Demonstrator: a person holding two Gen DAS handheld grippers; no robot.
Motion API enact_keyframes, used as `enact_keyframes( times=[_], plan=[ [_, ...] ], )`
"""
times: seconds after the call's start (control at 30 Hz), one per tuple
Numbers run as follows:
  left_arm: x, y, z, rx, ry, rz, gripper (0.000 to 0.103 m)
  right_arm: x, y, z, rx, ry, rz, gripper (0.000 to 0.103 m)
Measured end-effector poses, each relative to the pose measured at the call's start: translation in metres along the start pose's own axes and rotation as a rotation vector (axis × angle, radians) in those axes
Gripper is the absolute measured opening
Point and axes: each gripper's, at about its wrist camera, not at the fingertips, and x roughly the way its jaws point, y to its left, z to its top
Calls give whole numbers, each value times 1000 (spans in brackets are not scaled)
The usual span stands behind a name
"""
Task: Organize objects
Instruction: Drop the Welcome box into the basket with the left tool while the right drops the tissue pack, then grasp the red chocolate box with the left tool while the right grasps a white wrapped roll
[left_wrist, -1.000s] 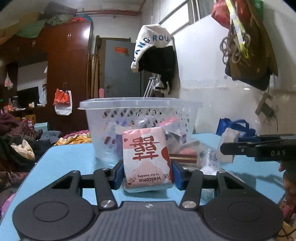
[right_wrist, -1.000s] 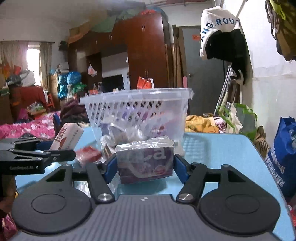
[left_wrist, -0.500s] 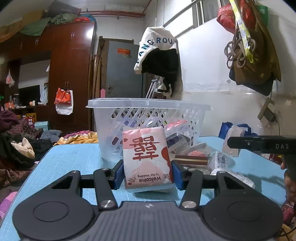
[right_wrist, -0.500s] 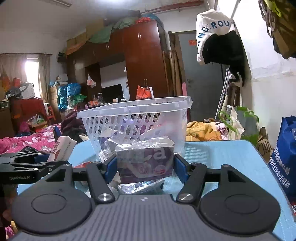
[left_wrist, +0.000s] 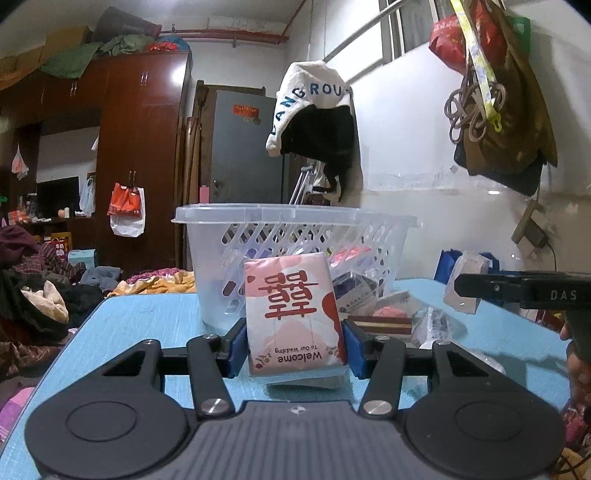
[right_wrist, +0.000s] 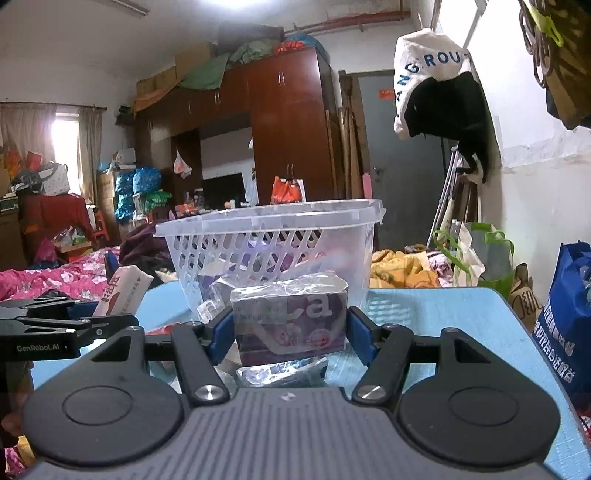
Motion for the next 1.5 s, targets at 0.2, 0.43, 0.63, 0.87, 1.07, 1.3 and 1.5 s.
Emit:
enact_keyframes(
  times=[0.2,0.43,0.63,0.87,1.07,1.3,1.5],
  plan=[
    [-5,7,49,-35,-90,5,56,-9,5,33,-8,-92,20,66],
    [85,18,148,-70,1,18,56,65,15,125,-112,-99,-48,66],
    [166,32,154,-120,175,65,61,141,10,128,-148,26,-67,77],
    [141,24,149,-85,120,159,72,111,-1,116,-52,1,-18,103],
    [68,6,94,-7,132,78,85,37,12,56,9,95,58,103],
    [51,17,39,-35,217,32,85,-18,48,-31,-58,63,86,101],
    [60,9,27,-2,275,20,85,8,54,-38,-110,175,57,57]
  ],
)
